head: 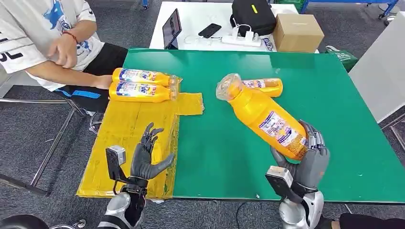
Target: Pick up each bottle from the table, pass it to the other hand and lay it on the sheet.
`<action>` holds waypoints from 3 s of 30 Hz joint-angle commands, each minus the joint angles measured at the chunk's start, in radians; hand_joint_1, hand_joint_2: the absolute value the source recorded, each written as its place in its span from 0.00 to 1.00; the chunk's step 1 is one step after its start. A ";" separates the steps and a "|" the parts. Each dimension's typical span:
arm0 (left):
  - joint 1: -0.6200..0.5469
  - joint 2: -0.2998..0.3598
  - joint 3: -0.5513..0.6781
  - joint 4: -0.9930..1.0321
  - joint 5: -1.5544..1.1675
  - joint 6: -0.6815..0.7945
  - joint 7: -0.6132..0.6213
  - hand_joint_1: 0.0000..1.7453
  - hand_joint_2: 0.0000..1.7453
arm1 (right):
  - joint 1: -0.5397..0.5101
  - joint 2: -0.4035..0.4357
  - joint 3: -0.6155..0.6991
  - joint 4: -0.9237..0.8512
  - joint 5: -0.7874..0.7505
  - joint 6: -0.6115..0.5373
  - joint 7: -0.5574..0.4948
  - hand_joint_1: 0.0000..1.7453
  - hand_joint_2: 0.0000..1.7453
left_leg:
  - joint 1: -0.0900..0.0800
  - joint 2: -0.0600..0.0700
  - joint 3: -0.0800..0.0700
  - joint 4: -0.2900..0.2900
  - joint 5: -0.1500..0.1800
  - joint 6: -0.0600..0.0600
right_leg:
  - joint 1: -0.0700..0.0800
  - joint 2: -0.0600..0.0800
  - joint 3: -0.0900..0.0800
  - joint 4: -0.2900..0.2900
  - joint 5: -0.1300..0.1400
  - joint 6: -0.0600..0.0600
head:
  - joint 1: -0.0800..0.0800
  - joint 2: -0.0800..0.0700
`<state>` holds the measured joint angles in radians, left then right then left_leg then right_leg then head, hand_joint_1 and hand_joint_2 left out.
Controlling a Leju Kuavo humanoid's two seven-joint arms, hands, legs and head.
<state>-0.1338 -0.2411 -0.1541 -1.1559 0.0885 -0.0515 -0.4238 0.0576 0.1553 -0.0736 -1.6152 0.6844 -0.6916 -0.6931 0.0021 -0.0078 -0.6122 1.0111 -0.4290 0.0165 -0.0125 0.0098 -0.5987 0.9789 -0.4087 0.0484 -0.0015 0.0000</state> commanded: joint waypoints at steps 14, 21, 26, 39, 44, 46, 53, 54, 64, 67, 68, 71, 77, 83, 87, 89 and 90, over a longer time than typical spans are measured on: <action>0.030 0.130 -0.222 -0.036 0.340 -0.398 0.042 0.00 1.00 | -0.102 0.055 0.512 0.670 -0.214 0.091 -0.005 1.00 1.00 | 0.004 0.006 0.007 -0.003 -0.002 -0.002 | 0.004 0.004 0.006 -0.003 0.000 -0.003 | 0.000 0.000; -0.005 0.134 -0.256 0.014 0.279 -0.355 0.044 0.00 1.00 | -0.165 0.080 0.657 0.799 -0.248 0.042 -0.005 1.00 1.00 | 0.003 0.003 0.003 -0.002 -0.001 -0.001 | 0.003 0.002 0.002 -0.001 -0.001 -0.002 | 0.000 0.000; -0.042 0.130 -0.267 0.076 0.241 -0.289 0.076 0.00 1.00 | -0.191 0.090 0.682 0.824 -0.226 0.024 -0.005 1.00 1.00 | 0.002 0.000 0.002 -0.002 -0.001 -0.001 | 0.002 -0.001 0.003 -0.001 -0.001 -0.002 | 0.000 0.000; -0.040 0.123 -0.254 0.076 0.303 -0.308 0.087 0.00 1.00 | -0.208 0.116 0.693 0.900 -0.206 0.050 -0.004 1.00 1.00 | 0.002 0.000 0.000 -0.001 -0.001 -0.001 | 0.002 -0.001 0.000 -0.001 -0.001 -0.002 | 0.000 0.000; -0.016 0.126 -0.240 0.042 0.416 -0.369 0.108 0.00 1.00 | -0.226 0.128 0.686 0.970 -0.202 0.066 -0.005 1.00 1.00 | 0.004 0.001 0.005 -0.001 -0.003 -0.002 | 0.004 -0.001 0.005 -0.001 -0.003 -0.003 | 0.000 0.000; -0.006 0.119 -0.230 0.032 0.484 -0.401 0.120 0.00 1.00 | -0.232 0.128 0.683 0.980 -0.196 0.080 -0.001 1.00 1.00 | 0.002 0.000 0.000 -0.001 -0.001 -0.001 | 0.002 -0.001 -0.001 0.000 -0.001 -0.002 | 0.000 0.000; 0.023 0.092 -0.209 -0.052 0.544 -0.374 0.115 1.00 1.00 | -0.235 0.132 0.679 0.997 -0.161 0.100 0.025 1.00 1.00 | 0.003 -0.001 0.001 0.000 -0.002 -0.001 | 0.003 -0.003 0.001 0.000 -0.003 -0.002 | 0.000 0.000; 0.025 0.089 -0.207 -0.059 0.543 -0.366 0.114 1.00 1.00 | -0.236 0.133 0.680 1.000 -0.159 0.104 0.030 1.00 1.00 | 0.002 -0.002 0.000 0.000 -0.001 -0.001 | 0.003 -0.004 0.000 0.000 -0.002 -0.002 | 0.000 0.000; 0.031 0.088 -0.234 -0.084 0.379 -0.274 0.051 1.00 1.00 | -0.237 0.142 0.670 0.993 -0.161 0.118 0.037 1.00 1.00 | 0.002 -0.001 -0.001 0.000 -0.001 -0.001 | 0.002 -0.004 -0.001 0.000 -0.002 -0.002 | 0.000 0.000; 0.031 0.088 -0.234 -0.084 0.379 -0.274 0.051 1.00 1.00 | -0.237 0.142 0.670 0.993 -0.161 0.118 0.037 1.00 1.00 | 0.002 0.000 -0.001 0.000 -0.001 -0.001 | 0.002 -0.003 -0.001 0.000 -0.002 -0.002 | 0.000 0.000; 0.029 0.086 -0.233 -0.085 0.373 -0.272 0.047 1.00 1.00 | -0.239 0.142 0.669 0.992 -0.161 0.124 0.037 1.00 1.00 | 0.002 0.000 -0.002 0.000 0.000 -0.001 | 0.002 -0.002 -0.002 0.000 -0.001 -0.001 | 0.000 0.000; 0.028 0.075 -0.207 -0.087 0.331 -0.232 0.026 1.00 1.00 | -0.238 0.145 0.671 0.989 -0.154 0.136 0.042 1.00 1.00 | 0.003 -0.001 0.001 0.000 -0.002 -0.001 | 0.003 -0.004 0.001 0.000 -0.003 -0.002 | 0.000 0.000; 0.020 0.068 -0.137 -0.150 0.160 -0.097 -0.037 1.00 1.00 | -0.192 0.095 0.672 0.800 -0.226 0.331 0.033 0.00 0.00 | 0.003 -0.001 -0.001 0.000 -0.001 -0.001 | 0.003 -0.004 -0.001 0.000 -0.002 -0.002 | 0.001 0.000; -0.033 0.060 -0.037 -0.183 -0.062 0.146 -0.116 1.00 1.00 | -0.113 0.017 0.625 0.465 -0.280 0.454 0.060 0.00 0.00 | 0.003 -0.003 -0.002 0.001 0.000 -0.001 | 0.003 -0.006 -0.002 0.001 -0.002 -0.002 | 0.000 0.000; -0.061 0.062 -0.012 -0.180 -0.075 0.161 -0.109 1.00 1.00 | -0.102 0.014 0.607 0.411 -0.284 0.480 0.075 0.00 0.00 | 0.003 0.000 -0.002 0.001 0.000 -0.001 | 0.003 -0.004 -0.003 0.001 -0.001 -0.002 | 0.001 0.000; -0.059 0.060 -0.013 -0.179 -0.075 0.161 -0.110 1.00 1.00 | -0.099 0.016 0.608 0.413 -0.284 0.479 0.074 0.00 0.00 | 0.002 0.001 -0.002 0.000 0.000 -0.001 | 0.002 -0.002 -0.003 0.000 -0.001 -0.001 | 0.000 0.000; -0.056 0.058 -0.013 -0.178 -0.075 0.161 -0.110 1.00 1.00 | -0.097 0.016 0.608 0.415 -0.285 0.479 0.074 0.00 0.00 | 0.002 0.001 0.000 0.000 -0.001 -0.001 | 0.003 -0.002 0.000 0.000 -0.001 -0.002 | 0.000 0.000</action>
<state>-0.1321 -0.1659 -0.2243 -1.3447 0.0217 0.1045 -0.5337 -0.0669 0.2277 0.5543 -1.0751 0.4066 -0.2216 -0.6268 0.0036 -0.0056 -0.6155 1.0108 -0.4286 0.0158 -0.0112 0.0101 -0.6031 0.9793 -0.4086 0.0478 -0.0015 0.0000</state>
